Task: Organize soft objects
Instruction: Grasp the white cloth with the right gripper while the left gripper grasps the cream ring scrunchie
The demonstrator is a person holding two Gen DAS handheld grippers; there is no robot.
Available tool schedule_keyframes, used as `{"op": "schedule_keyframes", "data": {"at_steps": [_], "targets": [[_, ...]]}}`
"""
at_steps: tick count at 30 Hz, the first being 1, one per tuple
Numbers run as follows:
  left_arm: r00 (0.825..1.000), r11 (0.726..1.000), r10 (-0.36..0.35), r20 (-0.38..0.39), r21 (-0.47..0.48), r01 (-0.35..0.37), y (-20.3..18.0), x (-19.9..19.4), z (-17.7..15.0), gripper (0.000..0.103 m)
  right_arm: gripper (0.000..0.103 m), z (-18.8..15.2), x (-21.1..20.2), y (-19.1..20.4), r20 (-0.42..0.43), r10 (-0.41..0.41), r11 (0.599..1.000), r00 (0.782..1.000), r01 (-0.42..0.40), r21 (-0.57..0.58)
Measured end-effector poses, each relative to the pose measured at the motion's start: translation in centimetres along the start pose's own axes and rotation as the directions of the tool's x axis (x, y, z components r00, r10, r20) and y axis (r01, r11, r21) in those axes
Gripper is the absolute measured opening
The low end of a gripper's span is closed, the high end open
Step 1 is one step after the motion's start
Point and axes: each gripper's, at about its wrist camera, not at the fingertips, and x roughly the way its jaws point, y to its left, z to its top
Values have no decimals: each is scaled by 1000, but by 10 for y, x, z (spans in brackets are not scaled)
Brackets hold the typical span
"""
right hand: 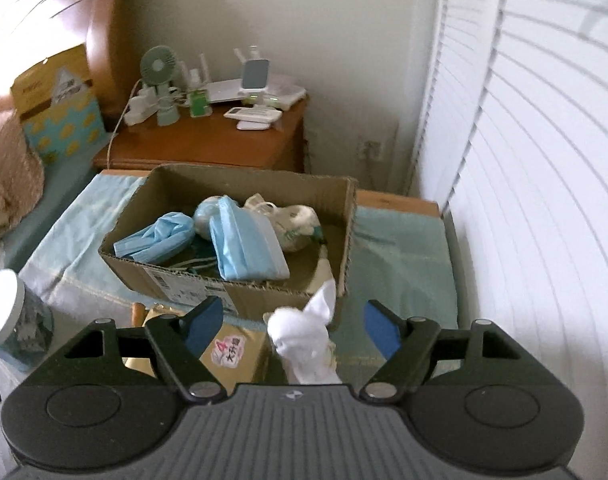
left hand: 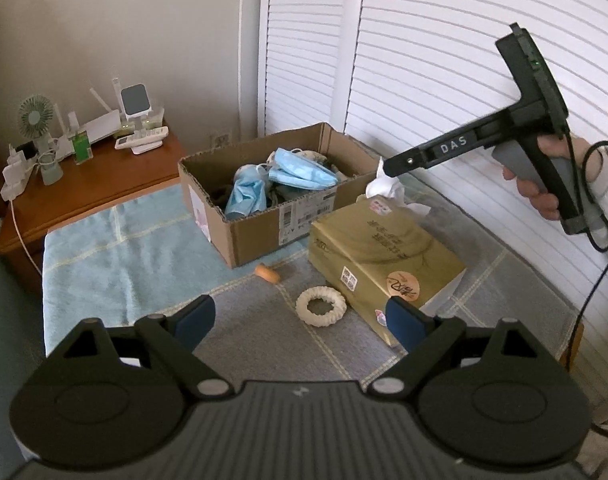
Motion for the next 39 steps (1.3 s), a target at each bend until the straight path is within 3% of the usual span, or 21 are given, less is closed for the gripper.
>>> {"op": "schedule_keyframes", "data": {"at_steps": [7, 14, 18, 23, 32, 37, 39], "targets": [[999, 1000, 29, -29, -5, -29, -1, 9, -1, 92, 82, -21, -5, -8, 25, -19, 992, 1000, 16, 129], [996, 1000, 20, -83, -10, -21, -9, 31, -9, 92, 83, -48, -27, -2, 108, -52, 982, 993, 31, 186], [995, 1000, 18, -98, 9, -17, -15, 44, -10, 92, 100, -67, -38, 4, 148, -95, 981, 984, 67, 183], [992, 995, 24, -123, 100, -12, -23, 60, -4, 91, 103, -88, -48, 8, 168, -93, 985, 981, 66, 159], [981, 982, -11, -195, 181, 47, -22, 94, 4, 73, 103, -105, -48, -7, 136, -89, 974, 987, 58, 218], [968, 976, -35, -249, 199, 86, -20, 109, 4, 58, 103, -109, -48, -11, 139, -99, 972, 985, 66, 224], [966, 975, -28, -256, 207, 83, -19, 114, 4, 58, 103, -110, -48, -13, 137, -100, 972, 986, 67, 223]]}}
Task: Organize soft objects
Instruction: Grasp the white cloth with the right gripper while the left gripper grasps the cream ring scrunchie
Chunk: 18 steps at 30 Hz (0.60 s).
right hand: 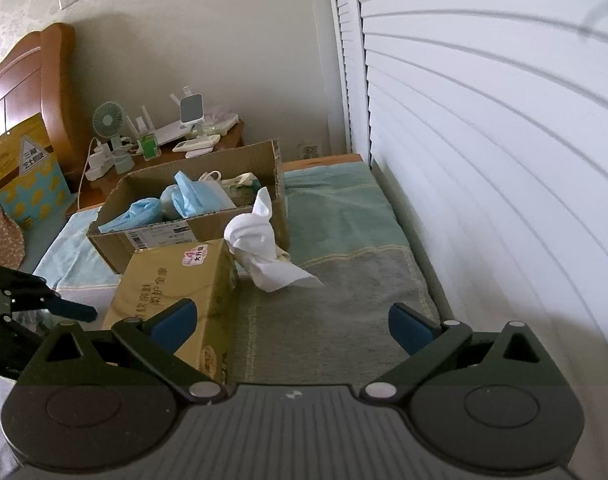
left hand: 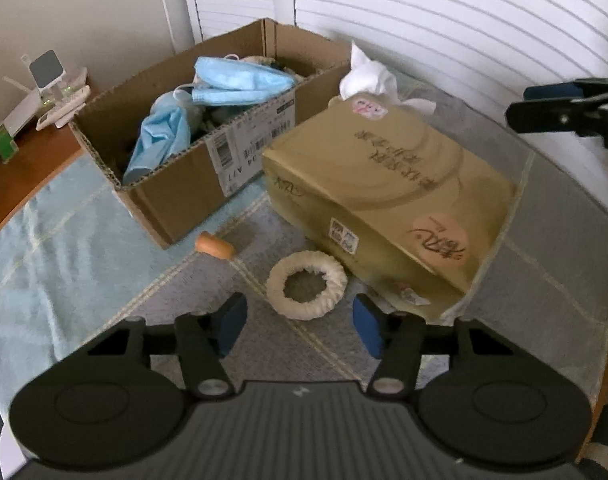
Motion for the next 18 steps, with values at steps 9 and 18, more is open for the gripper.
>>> {"op": "schedule_keyframes", "data": {"at_steps": [9, 18], "targets": [[1000, 1000, -17, 2, 24, 17, -2, 8, 6, 46, 103, -2, 1, 1, -11, -8, 1000, 1000, 8, -14], [1000, 1000, -13, 14, -16, 13, 0, 4, 0, 35, 103, -1, 2, 3, -7, -13, 1000, 1000, 13, -28]]}}
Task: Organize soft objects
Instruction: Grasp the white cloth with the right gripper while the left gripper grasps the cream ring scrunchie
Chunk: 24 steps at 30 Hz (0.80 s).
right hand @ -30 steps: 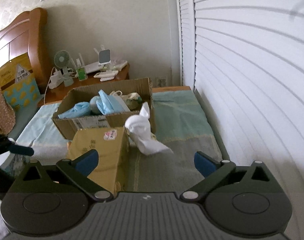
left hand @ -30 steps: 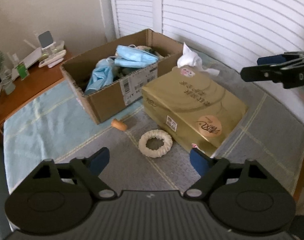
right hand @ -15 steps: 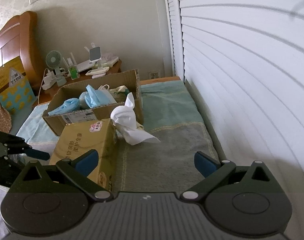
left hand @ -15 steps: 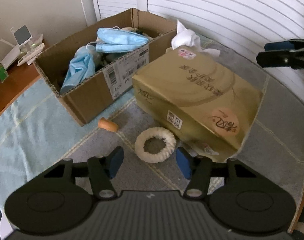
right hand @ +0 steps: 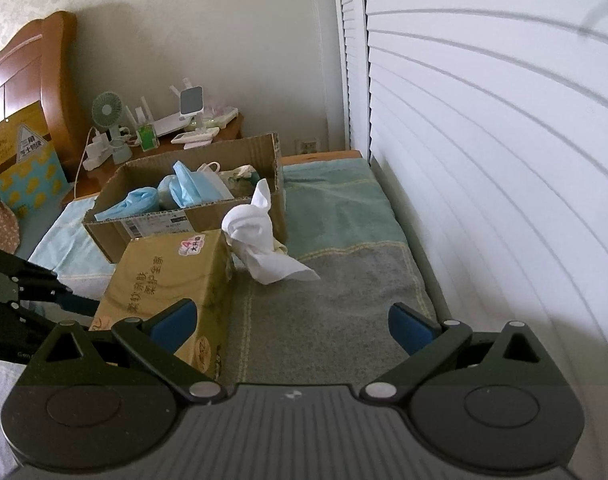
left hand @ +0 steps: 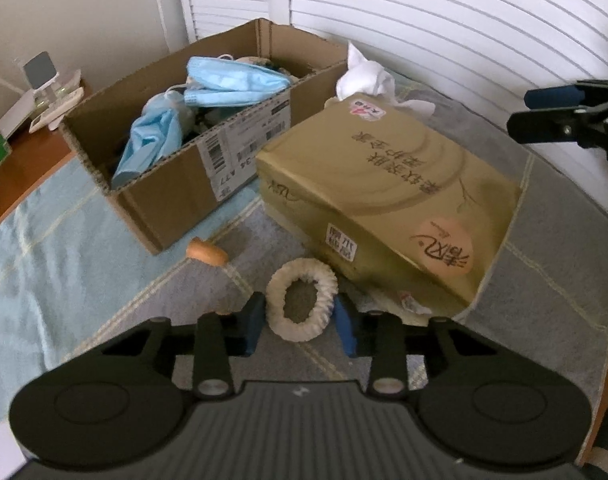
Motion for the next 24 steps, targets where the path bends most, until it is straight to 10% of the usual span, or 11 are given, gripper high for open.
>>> {"op": "schedule_keyframes", "data": {"at_steps": [11, 24], "targets": [[999, 990, 32, 42, -140, -26, -13, -40, -26, 35, 103, 11, 1, 4, 46, 6, 999, 999, -5, -37], [998, 988, 41, 57, -154, -32, -17, -42, -30, 35, 76, 41, 45, 13, 37, 93, 994, 995, -91, -53]]}}
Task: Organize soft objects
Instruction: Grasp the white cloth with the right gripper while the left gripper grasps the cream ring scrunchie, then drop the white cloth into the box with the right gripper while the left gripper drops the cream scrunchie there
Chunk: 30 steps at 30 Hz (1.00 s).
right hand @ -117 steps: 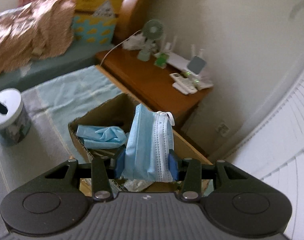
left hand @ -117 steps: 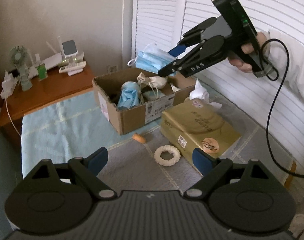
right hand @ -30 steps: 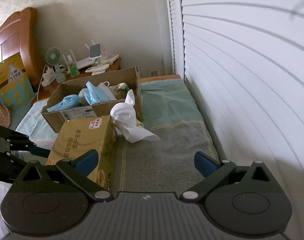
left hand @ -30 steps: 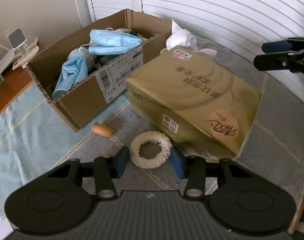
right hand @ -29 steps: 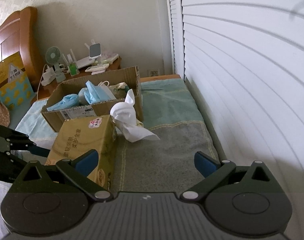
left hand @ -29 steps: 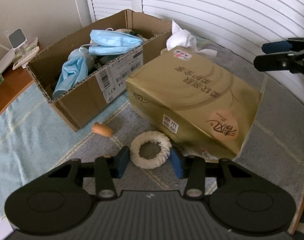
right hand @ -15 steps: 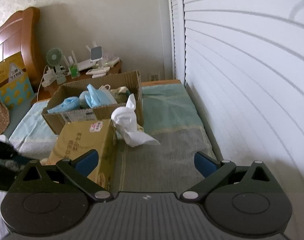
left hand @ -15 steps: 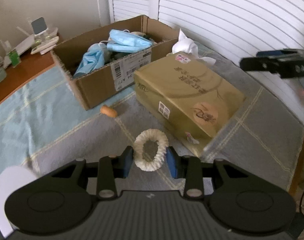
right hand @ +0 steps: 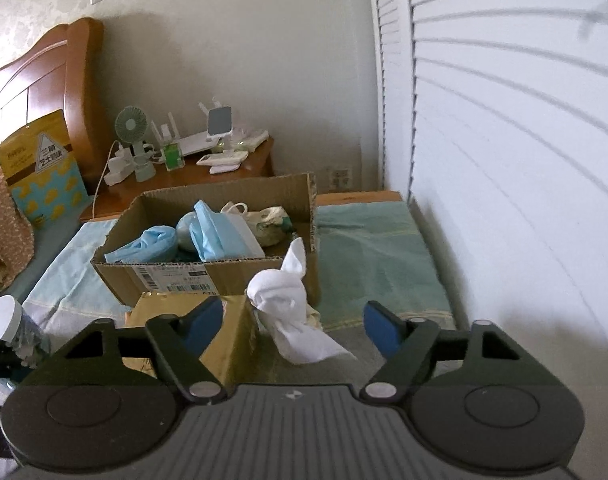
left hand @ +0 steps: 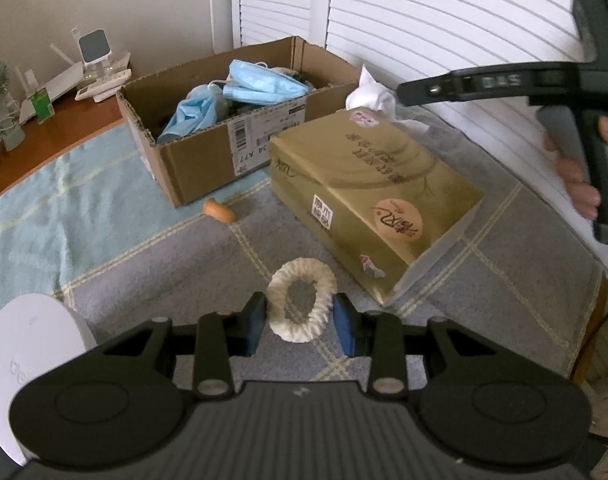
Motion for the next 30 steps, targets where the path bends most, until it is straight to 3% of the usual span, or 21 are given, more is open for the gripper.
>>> {"op": "schedule_keyframes", "data": {"at_steps": [7, 17, 21, 30], "targets": [[1000, 1000, -5, -4, 7, 5, 0, 1, 1, 35, 71, 6, 28, -8, -28, 54, 997, 998, -52, 52], [1000, 1000, -9, -7, 1, 9, 3, 4, 2, 35, 52, 9, 40, -7, -43, 98, 994, 994, -96, 54], [1000, 1000, -6, -8, 1, 6, 4, 4, 2, 35, 45, 10, 39, -5, -44, 88, 995, 995, -86, 41], [1000, 1000, -2, 3, 3, 2, 4, -1, 2, 35, 43, 10, 28, -4, -44, 53, 998, 998, -52, 21]]}}
